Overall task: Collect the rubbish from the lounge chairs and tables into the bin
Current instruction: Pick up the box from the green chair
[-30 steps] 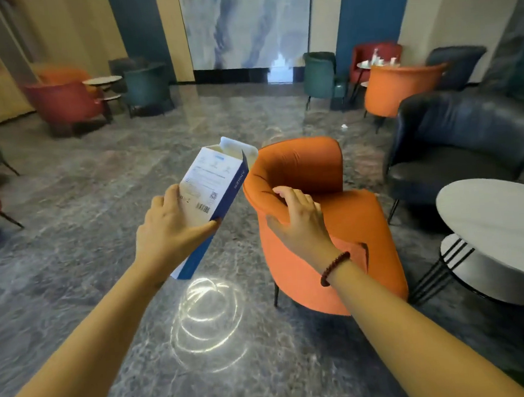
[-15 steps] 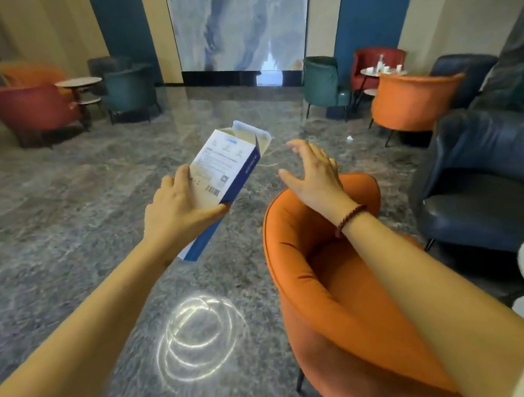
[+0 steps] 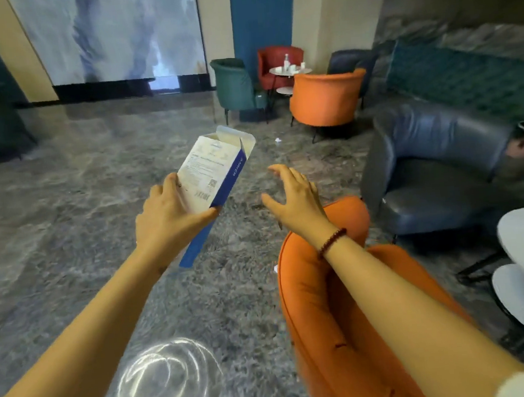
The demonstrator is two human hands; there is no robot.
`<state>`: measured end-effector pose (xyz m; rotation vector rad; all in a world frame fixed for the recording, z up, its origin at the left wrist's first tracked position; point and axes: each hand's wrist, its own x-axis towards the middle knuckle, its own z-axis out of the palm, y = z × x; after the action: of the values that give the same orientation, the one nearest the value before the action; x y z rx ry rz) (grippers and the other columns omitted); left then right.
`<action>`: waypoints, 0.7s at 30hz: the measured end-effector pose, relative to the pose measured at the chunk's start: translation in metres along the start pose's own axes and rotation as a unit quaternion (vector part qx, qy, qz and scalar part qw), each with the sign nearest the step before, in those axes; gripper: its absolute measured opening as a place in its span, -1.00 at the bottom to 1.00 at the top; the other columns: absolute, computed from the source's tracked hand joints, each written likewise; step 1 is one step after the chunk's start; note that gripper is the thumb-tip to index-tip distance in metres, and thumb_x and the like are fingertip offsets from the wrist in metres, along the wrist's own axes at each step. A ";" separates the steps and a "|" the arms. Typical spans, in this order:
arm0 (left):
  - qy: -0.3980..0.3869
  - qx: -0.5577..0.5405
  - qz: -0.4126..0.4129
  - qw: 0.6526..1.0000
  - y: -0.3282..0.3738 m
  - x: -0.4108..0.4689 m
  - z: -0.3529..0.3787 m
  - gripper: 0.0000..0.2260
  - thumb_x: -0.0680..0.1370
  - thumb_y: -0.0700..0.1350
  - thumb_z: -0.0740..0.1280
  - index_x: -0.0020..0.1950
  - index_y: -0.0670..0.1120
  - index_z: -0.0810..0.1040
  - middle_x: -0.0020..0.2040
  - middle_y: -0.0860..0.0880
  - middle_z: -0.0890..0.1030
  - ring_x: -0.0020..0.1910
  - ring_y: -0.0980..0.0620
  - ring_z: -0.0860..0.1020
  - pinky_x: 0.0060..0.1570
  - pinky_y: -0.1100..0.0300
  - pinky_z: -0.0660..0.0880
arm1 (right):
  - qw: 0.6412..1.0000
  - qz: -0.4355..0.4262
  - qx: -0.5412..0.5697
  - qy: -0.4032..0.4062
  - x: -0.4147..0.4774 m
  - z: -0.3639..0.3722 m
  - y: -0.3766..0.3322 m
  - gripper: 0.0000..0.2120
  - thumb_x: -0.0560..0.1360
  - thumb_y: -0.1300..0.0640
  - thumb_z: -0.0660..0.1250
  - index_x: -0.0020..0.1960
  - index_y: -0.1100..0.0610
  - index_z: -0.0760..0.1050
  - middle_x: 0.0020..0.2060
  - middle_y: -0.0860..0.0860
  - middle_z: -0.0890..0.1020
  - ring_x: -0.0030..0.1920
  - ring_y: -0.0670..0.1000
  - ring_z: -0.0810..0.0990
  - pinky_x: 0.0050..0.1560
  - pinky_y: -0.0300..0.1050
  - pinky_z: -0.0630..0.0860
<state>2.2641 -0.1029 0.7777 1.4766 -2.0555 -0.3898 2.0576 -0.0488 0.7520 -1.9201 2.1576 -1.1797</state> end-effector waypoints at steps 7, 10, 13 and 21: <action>-0.085 -0.044 0.095 0.991 -0.016 0.132 0.074 -0.32 0.32 0.19 0.42 0.32 -0.02 0.26 0.15 -0.10 0.43 0.10 -0.12 0.44 -0.11 0.04 0.39 | 0.992 0.086 -0.088 0.029 0.075 0.044 0.058 -0.54 0.49 -0.02 0.25 0.34 0.05 0.26 0.25 0.05 0.42 0.27 0.10 0.33 0.22 0.01 0.19; -0.097 -0.040 0.119 0.987 -0.033 0.198 0.102 -0.30 0.32 0.21 0.41 0.33 -0.03 0.24 0.17 -0.10 0.43 0.12 -0.12 0.44 -0.13 0.06 0.37 | 0.990 0.095 -0.103 0.020 0.128 0.089 0.080 -0.51 0.49 -0.04 0.24 0.36 0.07 0.24 0.29 0.05 0.39 0.29 0.10 0.31 0.25 0.01 0.18; -0.090 -0.027 0.132 0.987 -0.052 0.272 0.121 -0.31 0.31 0.22 0.40 0.32 -0.04 0.25 0.19 -0.09 0.44 0.12 -0.11 0.45 -0.16 0.08 0.33 | 0.991 0.099 -0.091 0.025 0.201 0.135 0.097 -0.50 0.48 -0.03 0.26 0.35 0.09 0.25 0.29 0.07 0.39 0.29 0.12 0.32 0.26 0.03 0.18; -0.091 0.001 0.145 0.985 -0.067 0.473 0.150 -0.28 0.33 0.23 0.40 0.37 -0.04 0.22 0.21 -0.09 0.44 0.13 -0.12 0.46 -0.04 -0.01 0.44 | 0.991 0.095 -0.079 0.060 0.392 0.190 0.133 -0.51 0.47 -0.02 0.27 0.35 0.07 0.26 0.28 0.07 0.41 0.28 0.13 0.34 0.26 0.05 0.19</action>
<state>2.1184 -0.5818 0.7543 1.1538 -2.3732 -0.4181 1.9417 -0.4882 0.7211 -1.6867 2.5013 -1.1497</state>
